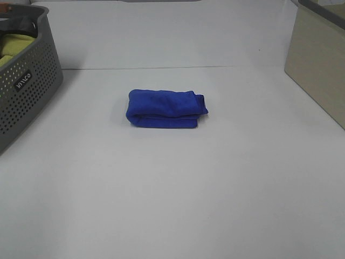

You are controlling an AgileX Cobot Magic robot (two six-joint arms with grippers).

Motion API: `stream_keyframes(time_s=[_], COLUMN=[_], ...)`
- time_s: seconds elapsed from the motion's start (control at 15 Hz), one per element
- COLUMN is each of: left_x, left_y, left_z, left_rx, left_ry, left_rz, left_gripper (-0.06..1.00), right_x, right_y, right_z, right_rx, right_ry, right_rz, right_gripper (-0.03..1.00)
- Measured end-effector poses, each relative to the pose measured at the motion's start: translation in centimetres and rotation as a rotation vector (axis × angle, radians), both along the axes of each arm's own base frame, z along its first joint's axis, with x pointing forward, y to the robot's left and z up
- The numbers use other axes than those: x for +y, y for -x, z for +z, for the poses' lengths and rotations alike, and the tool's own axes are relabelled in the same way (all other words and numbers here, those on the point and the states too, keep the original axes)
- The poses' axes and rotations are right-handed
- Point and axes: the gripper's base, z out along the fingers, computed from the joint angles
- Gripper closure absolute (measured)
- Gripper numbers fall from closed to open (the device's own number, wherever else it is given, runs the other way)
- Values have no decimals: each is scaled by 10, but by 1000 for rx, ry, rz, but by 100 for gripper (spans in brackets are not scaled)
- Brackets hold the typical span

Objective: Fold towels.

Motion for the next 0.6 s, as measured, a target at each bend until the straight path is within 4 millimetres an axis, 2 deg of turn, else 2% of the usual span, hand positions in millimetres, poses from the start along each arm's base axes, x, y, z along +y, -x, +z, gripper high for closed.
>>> stream_keyframes(time_s=[0.2,0.4,0.6], left_x=[5,8,7], left_y=[2,20,40], left_z=[1,5,6], left_rx=[-33,-161,-292], left_ry=[6,15,25], left_rz=[116,196,196], left_gripper=[37,37,37], right_x=[-1,-3,-3], right_y=[0,6,16], right_z=[0,0,0], right_rx=[-6,-48,-114], right_ry=[-4,-11,-23], right_rz=[-101,-198,-199], right_gripper=[12,12,12])
